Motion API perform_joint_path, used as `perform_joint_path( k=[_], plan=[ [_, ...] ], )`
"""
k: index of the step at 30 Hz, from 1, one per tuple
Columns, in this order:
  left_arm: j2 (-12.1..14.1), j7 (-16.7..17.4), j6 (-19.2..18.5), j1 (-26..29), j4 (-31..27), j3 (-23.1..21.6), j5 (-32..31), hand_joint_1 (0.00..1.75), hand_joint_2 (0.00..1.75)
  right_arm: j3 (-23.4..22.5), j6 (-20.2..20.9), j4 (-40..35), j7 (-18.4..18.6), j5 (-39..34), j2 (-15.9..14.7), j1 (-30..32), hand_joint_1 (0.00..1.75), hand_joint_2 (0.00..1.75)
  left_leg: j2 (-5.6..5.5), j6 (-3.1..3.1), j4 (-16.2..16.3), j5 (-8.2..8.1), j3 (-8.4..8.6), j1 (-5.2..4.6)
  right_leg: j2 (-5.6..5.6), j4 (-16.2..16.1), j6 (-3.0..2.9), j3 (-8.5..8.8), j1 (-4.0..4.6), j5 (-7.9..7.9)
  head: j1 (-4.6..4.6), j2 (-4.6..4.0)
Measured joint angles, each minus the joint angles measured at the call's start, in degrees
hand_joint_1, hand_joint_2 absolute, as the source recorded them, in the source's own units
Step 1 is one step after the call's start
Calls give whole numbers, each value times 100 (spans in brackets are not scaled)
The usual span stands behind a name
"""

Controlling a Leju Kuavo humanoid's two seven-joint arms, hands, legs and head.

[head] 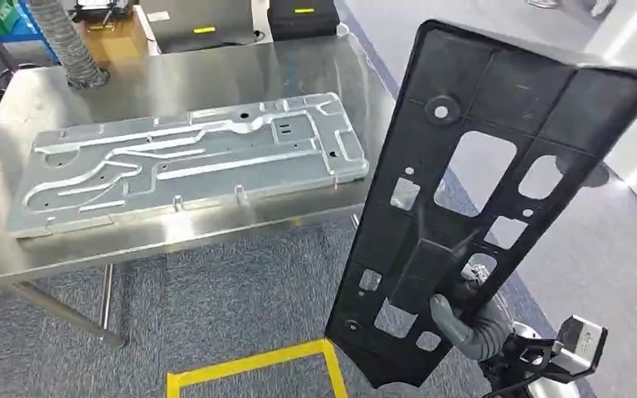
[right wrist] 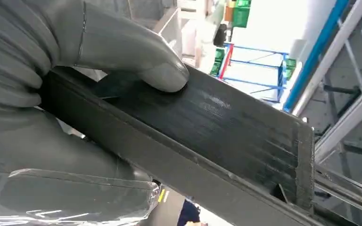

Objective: Take the parts from the cabinet and place them on the table.

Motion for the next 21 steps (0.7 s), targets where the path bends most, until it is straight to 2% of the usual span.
perform_joint_path(
  k=[1,2,3,4,5,6,7,8,9,10,11,12,13,14,15,16,17,18,19,20,21],
  plan=[
    [0,-7,-2,8,0,0,0,0,175,-2,-4,24,17,11,-4,-37,169,175,-16,-47,-44,-102,130,-1,-23,23,-71,8,62,-21,0,2],
    [0,-11,-4,-23,0,0,-4,0,175,-11,-11,20,66,31,-15,-46,169,175,6,-91,-138,-154,220,-5,12,64,-154,68,72,-162,-9,0],
    [2,-15,-4,-59,-2,-2,-4,0,175,-40,-18,-13,83,37,-59,-85,169,175,26,-141,-227,-106,443,-19,46,61,-221,134,66,-265,2,0],
    [2,-24,-4,-106,-2,-4,-4,0,175,-61,-20,-15,102,41,-93,-170,169,175,31,-167,-26,110,340,-24,48,32,-261,263,61,-398,0,2],
    [11,-24,-7,-163,-4,-7,-7,0,175,-77,-31,-7,138,41,-131,-268,169,175,43,-183,511,362,94,-19,68,-46,-315,436,7,-461,-7,2],
    [7,-22,-9,-187,-4,-7,-7,0,175,-83,-39,4,175,44,-169,-348,169,175,67,-209,1078,596,-256,-24,70,-108,-328,582,3,-558,-2,2],
    [0,-22,-15,-201,-2,-11,-7,0,175,-83,-48,30,227,41,-214,-430,169,175,81,-214,1538,626,-623,-23,66,-174,-355,729,14,-651,-7,2],
    [0,-22,-18,-192,-2,-11,-9,0,175,-83,-48,70,276,35,-249,-535,169,175,88,-235,1828,452,-993,-18,72,-226,-362,900,15,-755,-4,2],
    [0,-13,-22,-171,-2,-11,-9,0,175,-83,-41,133,317,35,-310,-643,169,175,91,-238,1939,160,-1286,-18,88,-279,-367,1077,14,-862,-4,2],
    [0,-6,-22,-134,-2,-11,-11,0,175,-83,-33,182,345,33,-365,-747,169,175,93,-251,1930,-167,-1554,-18,107,-340,-368,1279,14,-973,-4,2],
    [0,7,-26,-99,-2,-9,-13,0,175,-87,-31,240,376,28,-430,-838,169,175,95,-246,1837,-421,-1791,-19,118,-397,-363,1492,17,-1094,-4,2],
    [0,15,-33,-71,-2,-9,-15,0,175,-87,-22,311,389,24,-494,-958,169,175,96,-225,1637,-477,-1986,-26,121,-453,-358,1712,24,-1219,-4,2],
    [-2,20,-41,-53,-2,-9,-20,0,175,-87,6,412,411,17,-574,-1075,169,175,96,-173,1340,-243,-2137,-45,121,-503,-352,1917,34,-1337,-4,2],
    [-4,22,-46,-25,0,-9,-20,0,175,-87,35,505,450,13,-643,-1206,169,175,98,-105,949,348,-2249,-64,120,-553,-348,2105,54,-1467,-4,2],
    [-2,22,-48,20,0,-9,-20,0,175,-85,70,659,494,13,-712,-1374,169,175,100,-10,424,1464,-2335,-95,118,-588,-345,2225,48,-1594,-4,2],
    [3,22,-46,48,0,-9,-22,0,175,-66,102,884,539,20,-782,-1621,169,175,97,31,-74,2331,-2390,-172,177,-532,-294,2382,81,-1736,-4,2],
    [0,28,-48,48,0,-7,-24,0,175,-57,105,1043,623,57,-857,-1861,169,175,76,11,178,2179,-2341,-181,220,-584,-236,2480,82,-1866,0,2],
    [-7,18,-42,-2,0,-7,-33,0,175,-52,135,1199,689,94,-987,-2127,169,175,64,23,223,2034,-2323,-228,216,-605,-204,2654,54,-1915,-4,2],
    [-11,11,-37,-80,0,-7,-37,0,175,-42,168,1335,704,116,-1099,-2428,169,175,68,60,242,1957,-2280,-224,210,-394,-183,2563,27,-1808,-2,2],
    [-26,2,-33,-155,0,-11,-44,0,175,-22,168,1485,734,138,-1181,-2755,169,175,69,105,215,1909,-2202,-211,219,16,-128,2332,28,-1569,-7,2],
    [-37,-20,-33,-195,0,-13,-53,0,175,54,164,1712,776,185,-1237,-3066,169,175,56,127,163,1852,-2125,-184,161,565,-106,2005,7,-1360,-2,2]
  ],
)
